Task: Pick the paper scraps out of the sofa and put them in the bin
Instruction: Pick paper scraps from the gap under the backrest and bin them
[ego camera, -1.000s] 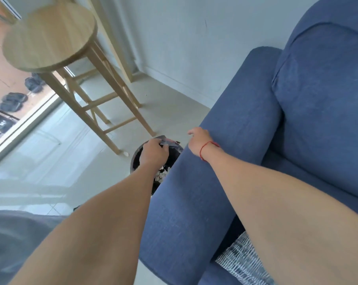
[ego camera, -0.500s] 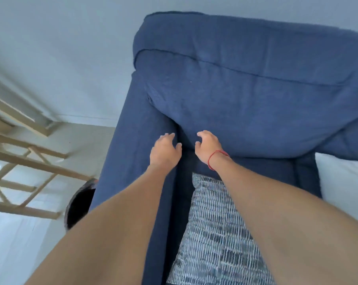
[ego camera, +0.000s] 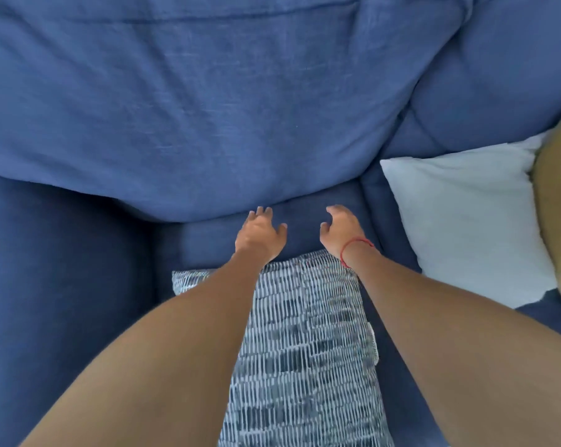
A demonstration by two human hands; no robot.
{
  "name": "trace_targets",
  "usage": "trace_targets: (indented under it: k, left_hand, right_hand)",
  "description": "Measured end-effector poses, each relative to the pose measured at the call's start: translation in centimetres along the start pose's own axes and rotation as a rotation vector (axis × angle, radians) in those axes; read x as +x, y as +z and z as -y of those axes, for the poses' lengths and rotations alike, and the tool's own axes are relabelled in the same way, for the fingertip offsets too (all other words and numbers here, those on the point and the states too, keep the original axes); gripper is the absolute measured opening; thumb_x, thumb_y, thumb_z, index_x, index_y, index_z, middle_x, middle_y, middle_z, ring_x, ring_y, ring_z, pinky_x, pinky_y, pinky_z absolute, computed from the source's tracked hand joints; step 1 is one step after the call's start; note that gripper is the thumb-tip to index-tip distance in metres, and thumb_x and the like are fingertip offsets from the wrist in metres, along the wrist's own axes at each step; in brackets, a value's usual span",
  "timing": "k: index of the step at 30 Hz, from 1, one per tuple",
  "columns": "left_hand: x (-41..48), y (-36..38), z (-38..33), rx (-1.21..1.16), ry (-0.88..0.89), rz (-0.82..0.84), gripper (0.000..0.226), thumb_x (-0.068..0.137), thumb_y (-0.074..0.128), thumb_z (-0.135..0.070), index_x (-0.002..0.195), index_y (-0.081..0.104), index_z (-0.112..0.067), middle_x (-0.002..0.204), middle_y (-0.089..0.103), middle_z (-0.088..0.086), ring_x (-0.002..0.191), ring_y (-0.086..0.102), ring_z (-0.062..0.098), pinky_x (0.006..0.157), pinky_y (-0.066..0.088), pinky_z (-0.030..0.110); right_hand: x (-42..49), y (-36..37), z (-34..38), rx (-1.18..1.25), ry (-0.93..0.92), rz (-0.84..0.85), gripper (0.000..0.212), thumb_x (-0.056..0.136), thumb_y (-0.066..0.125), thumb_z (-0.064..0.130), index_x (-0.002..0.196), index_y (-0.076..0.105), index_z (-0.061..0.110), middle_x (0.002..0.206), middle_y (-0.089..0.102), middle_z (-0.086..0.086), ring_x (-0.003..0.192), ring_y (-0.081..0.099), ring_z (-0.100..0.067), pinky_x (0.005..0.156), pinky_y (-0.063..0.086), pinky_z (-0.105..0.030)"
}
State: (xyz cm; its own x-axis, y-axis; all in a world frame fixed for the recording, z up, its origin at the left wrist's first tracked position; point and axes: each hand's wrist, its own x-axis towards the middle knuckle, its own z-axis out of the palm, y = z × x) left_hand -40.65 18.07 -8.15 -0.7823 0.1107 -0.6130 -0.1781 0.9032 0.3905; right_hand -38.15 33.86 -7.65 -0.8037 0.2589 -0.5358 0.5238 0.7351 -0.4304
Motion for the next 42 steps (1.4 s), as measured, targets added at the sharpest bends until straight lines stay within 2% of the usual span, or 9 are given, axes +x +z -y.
trace_targets:
  k: [3,6,11,15,21,27,30,35,42]
  left_hand:
    - [3.6,2.9,-1.2,0.005,-0.081,0.03,0.079,0.095,0.043,-0.051,0.153,0.011,-0.009,0.162,0.009,0.01,0.15,0.006,0.027,0.121,0.019,0.041]
    - [6.2,5.6,-1.4,0.053,-0.176,0.078,0.097,0.086,0.051,-0.06,0.153,0.005,-0.007,0.159,0.008,0.015,0.147,0.009,0.033,0.119,0.023,0.044]
    - [8.3,6.9,-1.1,0.11,-0.226,0.152,0.101,0.085,0.055,-0.059,0.153,-0.002,-0.011,0.16,-0.002,0.015,0.148,0.0,0.033,0.12,0.02,0.045]
    - [9.3,7.3,-0.9,0.127,-0.251,0.199,0.103,0.085,0.054,-0.06,0.153,-0.005,-0.01,0.16,-0.005,0.016,0.149,-0.002,0.035,0.12,0.019,0.047]
    - [9.5,7.8,-0.8,0.157,-0.258,0.191,0.1,0.087,0.052,-0.059,0.153,-0.005,-0.01,0.16,-0.005,0.017,0.149,-0.002,0.035,0.119,0.02,0.048]
    - [9.8,7.3,-0.8,0.123,-0.267,0.237,0.101,0.087,0.054,-0.056,0.153,-0.006,-0.01,0.161,-0.009,0.017,0.149,-0.006,0.034,0.12,0.017,0.049]
    - [9.8,7.3,-0.7,0.128,-0.269,0.244,0.101,0.087,0.055,-0.056,0.153,-0.006,-0.01,0.161,-0.009,0.016,0.149,-0.006,0.034,0.119,0.017,0.049]
    - [10.0,7.2,-0.7,0.154,-0.283,0.251,0.101,0.087,0.054,-0.056,0.153,-0.007,-0.009,0.161,-0.009,0.017,0.149,-0.005,0.035,0.119,0.018,0.049]
    - [10.1,6.9,-0.9,0.143,-0.299,0.253,0.103,0.086,0.057,-0.056,0.153,-0.004,-0.008,0.16,-0.004,0.017,0.149,-0.001,0.034,0.119,0.021,0.05]
  right_hand:
    - [3.2,0.7,-2.6,0.014,0.04,0.005,0.036,0.095,0.048,0.017,0.128,0.051,0.003,0.141,0.045,-0.01,0.128,0.047,-0.032,0.107,0.04,-0.041]
    - [6.6,1.6,-4.1,0.034,0.032,0.006,0.044,0.095,0.049,0.02,0.136,0.046,0.005,0.148,0.039,-0.009,0.135,0.041,-0.03,0.112,0.036,-0.042]
    - [11.7,1.7,-4.5,-0.162,0.008,0.053,0.063,0.096,0.042,0.036,0.152,0.018,0.018,0.163,0.003,-0.008,0.15,0.006,-0.027,0.118,0.021,-0.05]
    - [14.2,1.7,-4.3,-0.189,0.005,0.114,0.069,0.091,0.044,0.046,0.151,0.015,0.028,0.162,-0.004,-0.006,0.15,-0.007,-0.023,0.119,0.013,-0.056]
    - [15.3,1.0,-4.5,-0.234,-0.071,0.163,0.078,0.084,0.051,0.049,0.15,0.015,0.03,0.16,0.003,0.003,0.149,-0.005,-0.022,0.116,0.018,-0.059]
    - [16.9,1.0,-3.5,-0.267,0.071,0.288,0.104,0.069,0.052,0.071,0.152,0.006,0.029,0.16,-0.001,0.0,0.149,0.0,-0.022,0.117,0.022,-0.052]
    - [16.6,1.1,-2.9,-0.294,0.078,0.295,0.099,0.074,0.05,0.069,0.152,0.008,0.026,0.16,0.002,-0.004,0.149,0.001,-0.025,0.116,0.023,-0.056]
    - [15.1,1.5,-2.9,-0.256,-0.044,0.178,0.064,0.081,0.051,0.052,0.137,0.037,0.023,0.143,0.035,-0.006,0.133,0.035,-0.029,0.105,0.038,-0.058]
    - [13.5,2.4,-3.5,-0.304,-0.237,0.067,0.037,0.083,0.049,0.029,0.116,0.056,0.014,0.118,0.06,-0.01,0.123,0.045,-0.03,0.109,0.028,-0.063]
